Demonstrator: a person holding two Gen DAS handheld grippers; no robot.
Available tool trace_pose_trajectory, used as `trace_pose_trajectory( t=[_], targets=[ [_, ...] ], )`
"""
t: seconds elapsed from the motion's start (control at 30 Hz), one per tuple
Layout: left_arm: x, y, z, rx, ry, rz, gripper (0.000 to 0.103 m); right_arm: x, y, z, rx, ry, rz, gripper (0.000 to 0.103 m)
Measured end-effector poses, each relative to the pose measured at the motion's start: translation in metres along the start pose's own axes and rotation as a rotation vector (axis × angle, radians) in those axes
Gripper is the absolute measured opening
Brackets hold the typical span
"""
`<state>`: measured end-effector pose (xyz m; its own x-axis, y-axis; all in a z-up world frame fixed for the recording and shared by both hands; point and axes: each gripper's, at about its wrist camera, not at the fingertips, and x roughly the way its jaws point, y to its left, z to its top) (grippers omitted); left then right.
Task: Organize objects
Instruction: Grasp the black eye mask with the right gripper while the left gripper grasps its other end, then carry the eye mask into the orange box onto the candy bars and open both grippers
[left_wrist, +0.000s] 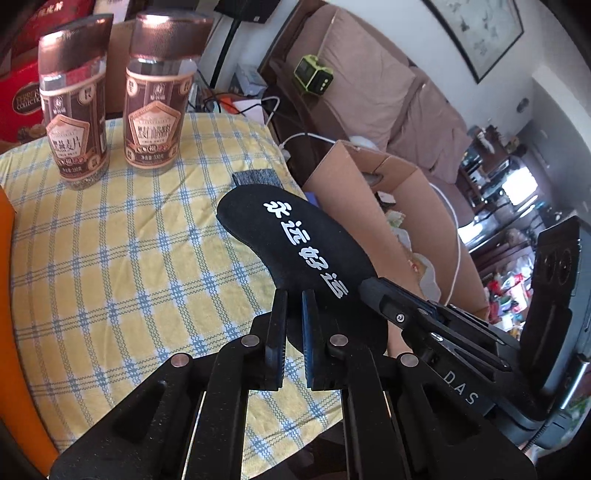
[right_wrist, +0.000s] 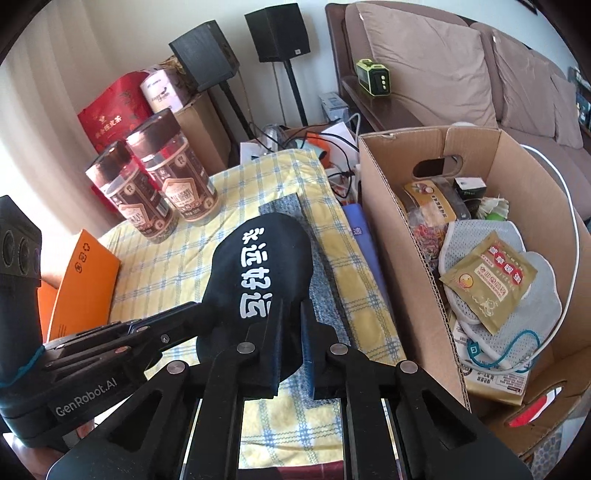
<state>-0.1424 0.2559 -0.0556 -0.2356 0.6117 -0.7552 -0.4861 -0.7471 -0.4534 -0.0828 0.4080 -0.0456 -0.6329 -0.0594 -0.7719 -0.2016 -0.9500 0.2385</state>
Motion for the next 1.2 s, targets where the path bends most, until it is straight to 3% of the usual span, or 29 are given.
trace_pose_trajectory(
  t=[0.2,0.53,0.87,1.2],
  targets=[
    [-0.051,0.003,0.006,-0.005,-0.076,-0.006,0.007,-0.026,0.029,0.004,-0.043,-0.047,0.05,0.008],
    [-0.138,0.031,-0.002,0.013,-0.199,0.078,0.007,-0.058,0.111,0.01,-0.154,-0.114,0.15,0.008],
    [-0.187,0.099,-0.017,-0.066,-0.229,0.139,0.007,-0.044,0.198,0.002,-0.269,-0.085,0.23,0.008],
    [-0.206,0.167,-0.034,-0.134,-0.2,0.218,0.007,-0.007,0.27,-0.023,-0.343,-0.015,0.283,0.008]
  ],
)
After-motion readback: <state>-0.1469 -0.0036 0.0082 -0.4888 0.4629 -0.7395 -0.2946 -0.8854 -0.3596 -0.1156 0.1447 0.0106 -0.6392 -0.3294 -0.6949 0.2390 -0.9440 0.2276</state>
